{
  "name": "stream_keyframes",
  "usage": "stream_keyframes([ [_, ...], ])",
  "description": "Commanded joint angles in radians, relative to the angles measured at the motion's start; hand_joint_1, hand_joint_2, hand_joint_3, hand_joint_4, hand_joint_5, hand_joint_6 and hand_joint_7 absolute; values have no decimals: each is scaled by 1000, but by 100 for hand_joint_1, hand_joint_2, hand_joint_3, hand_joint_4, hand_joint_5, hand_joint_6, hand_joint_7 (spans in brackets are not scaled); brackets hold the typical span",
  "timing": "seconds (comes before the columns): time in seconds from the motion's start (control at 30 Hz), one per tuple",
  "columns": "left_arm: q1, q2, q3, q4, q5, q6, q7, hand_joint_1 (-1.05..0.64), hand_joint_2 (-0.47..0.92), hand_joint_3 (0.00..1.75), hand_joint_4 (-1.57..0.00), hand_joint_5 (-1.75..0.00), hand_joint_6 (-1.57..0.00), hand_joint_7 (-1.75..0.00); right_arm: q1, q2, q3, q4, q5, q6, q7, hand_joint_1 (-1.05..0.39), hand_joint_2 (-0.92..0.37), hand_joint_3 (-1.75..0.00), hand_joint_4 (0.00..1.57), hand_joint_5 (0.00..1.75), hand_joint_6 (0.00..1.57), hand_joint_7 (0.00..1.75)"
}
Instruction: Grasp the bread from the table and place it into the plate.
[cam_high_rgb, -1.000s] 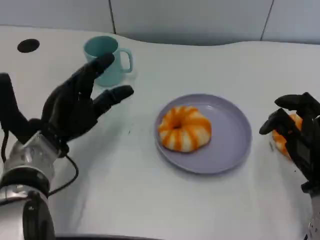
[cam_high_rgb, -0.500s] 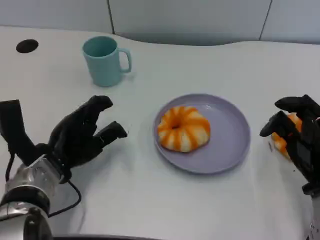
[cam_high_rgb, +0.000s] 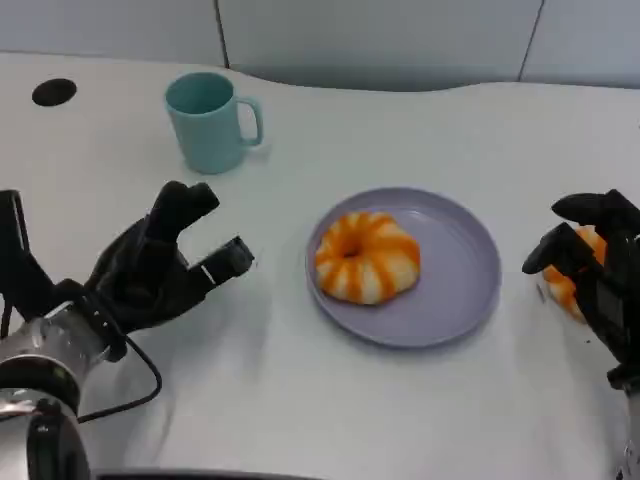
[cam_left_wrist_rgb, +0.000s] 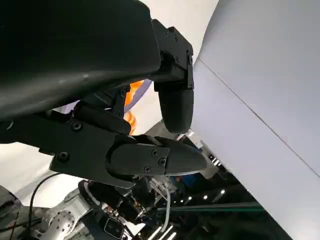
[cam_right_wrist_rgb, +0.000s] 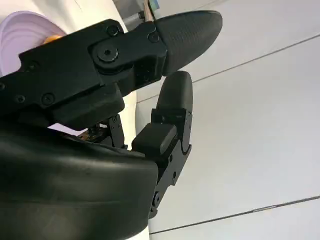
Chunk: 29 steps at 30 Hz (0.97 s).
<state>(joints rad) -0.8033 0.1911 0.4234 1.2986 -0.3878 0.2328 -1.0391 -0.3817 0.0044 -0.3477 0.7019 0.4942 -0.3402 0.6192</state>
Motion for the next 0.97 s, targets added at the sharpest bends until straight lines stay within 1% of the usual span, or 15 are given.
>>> stream_keyframes([
  [0.03, 2, 84, -167, -6, 174, -96, -175, -55, 85, 9, -86, -175, -65, -175, -7, -19, -12, 13, 9, -1, 7, -55, -92, -7, 63, 168, 78, 92],
  [0.07, 2, 91, -188, -5, 197, -120, -196, -49, 85, 8, -87, -175, -65, -173, -7, -19, -12, 13, 9, -4, 7, -55, -92, -7, 63, 168, 78, 92],
  [0.1, 1, 94, -197, -2, 208, -131, -208, -47, 84, 7, -88, -175, -65, -173, -7, -19, -12, 13, 8, -6, 8, -55, -92, -7, 63, 168, 78, 92],
  [0.2, -1, 97, -201, 6, 219, -145, -220, -46, 84, 6, -88, -175, -65, -172, -7, -19, -11, 14, 9, -8, 9, -55, -92, -7, 64, 167, 78, 92],
  [0.23, -6, 101, -226, 6, 246, -172, -239, -45, 85, 5, -88, -175, -65, -172, -4, -19, -11, 14, 10, -10, 14, -55, -92, -7, 64, 167, 78, 92],
  [0.27, -11, 104, -246, 7, 266, -188, -253, -41, 84, 3, -81, -175, -70, -158, -3, -18, -11, 14, 11, -11, 17, -54, -92, -8, 64, 167, 77, 93],
  [0.3, -15, 106, -259, 9, 280, -199, -263, -39, 83, 2, -79, -175, -73, -150, -2, -18, -12, 15, 11, -13, 19, -54, -92, -9, 64, 167, 77, 93],
  [0.4, -20, 104, -266, 16, 288, -202, -272, -38, 83, 1, -76, -175, -76, -142, -2, -19, -11, 15, 8, -11, 15, -54, -92, -9, 64, 167, 77, 93],
  [0.47, -22, 98, -266, 18, 289, -207, -271, -37, 83, 1, -78, -175, -82, -134, -2, -20, -8, 12, 2, -3, 2, -54, -92, -8, 63, 168, 77, 93],
  [0.57, -23, 96, -266, 20, 290, -209, -272, -37, 83, 0, -80, -175, -84, -133, -4, -19, -7, 11, 1, 1, -2, -54, -92, -7, 63, 169, 77, 93],
  [0.73, -24, 94, -267, 21, 290, -207, -282, -38, 84, 0, -86, -175, -80, -148, -3, -18, -7, 13, 3, -6, 6, -55, -92, -7, 62, 170, 78, 93],
  [0.97, -23, 89, -259, 23, 283, -198, -288, -36, 83, 0, -88, -175, -79, -150, -2, -22, -10, 16, 5, -2, 7, -55, -92, -8, 63, 170, 77, 94],
])
